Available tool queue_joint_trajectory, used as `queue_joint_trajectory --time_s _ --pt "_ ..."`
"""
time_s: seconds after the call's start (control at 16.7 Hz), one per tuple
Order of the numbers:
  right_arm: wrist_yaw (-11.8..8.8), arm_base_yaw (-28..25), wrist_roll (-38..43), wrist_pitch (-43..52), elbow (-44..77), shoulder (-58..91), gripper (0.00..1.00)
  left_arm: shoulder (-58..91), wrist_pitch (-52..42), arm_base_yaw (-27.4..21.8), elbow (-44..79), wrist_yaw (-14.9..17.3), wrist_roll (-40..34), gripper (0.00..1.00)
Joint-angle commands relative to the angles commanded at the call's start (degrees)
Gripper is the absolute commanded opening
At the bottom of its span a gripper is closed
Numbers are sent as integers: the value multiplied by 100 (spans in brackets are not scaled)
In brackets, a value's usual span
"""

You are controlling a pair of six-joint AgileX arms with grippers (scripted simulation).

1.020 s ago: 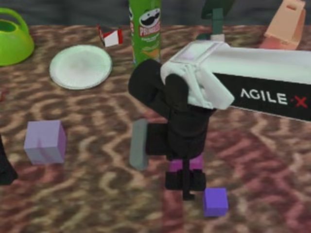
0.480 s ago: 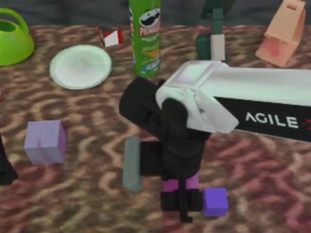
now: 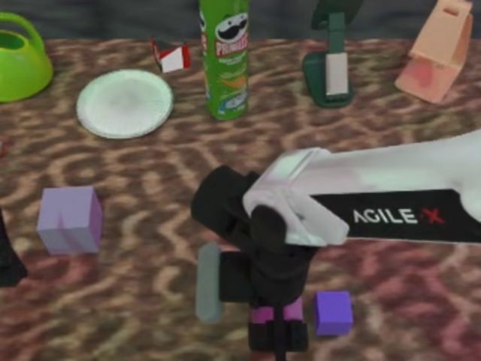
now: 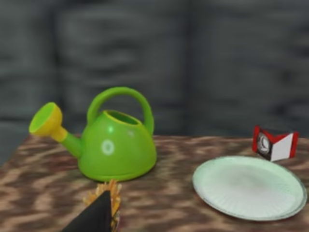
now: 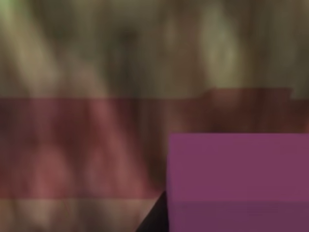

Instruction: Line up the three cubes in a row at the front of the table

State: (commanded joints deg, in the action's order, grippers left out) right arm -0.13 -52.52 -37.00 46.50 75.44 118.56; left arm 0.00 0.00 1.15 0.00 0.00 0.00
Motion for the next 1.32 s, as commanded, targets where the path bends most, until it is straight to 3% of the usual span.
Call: queue_joint_trajectory --time_s 0.18,0.96,1.32 --pt "0 0 0 0 0 0 0 0 0 0 0 0 0 100" --pt "0 0 0 0 0 0 98 0 0 0 0 0 0 100" --pt "0 0 0 0 0 0 100 0 0 0 0 0 0 100"
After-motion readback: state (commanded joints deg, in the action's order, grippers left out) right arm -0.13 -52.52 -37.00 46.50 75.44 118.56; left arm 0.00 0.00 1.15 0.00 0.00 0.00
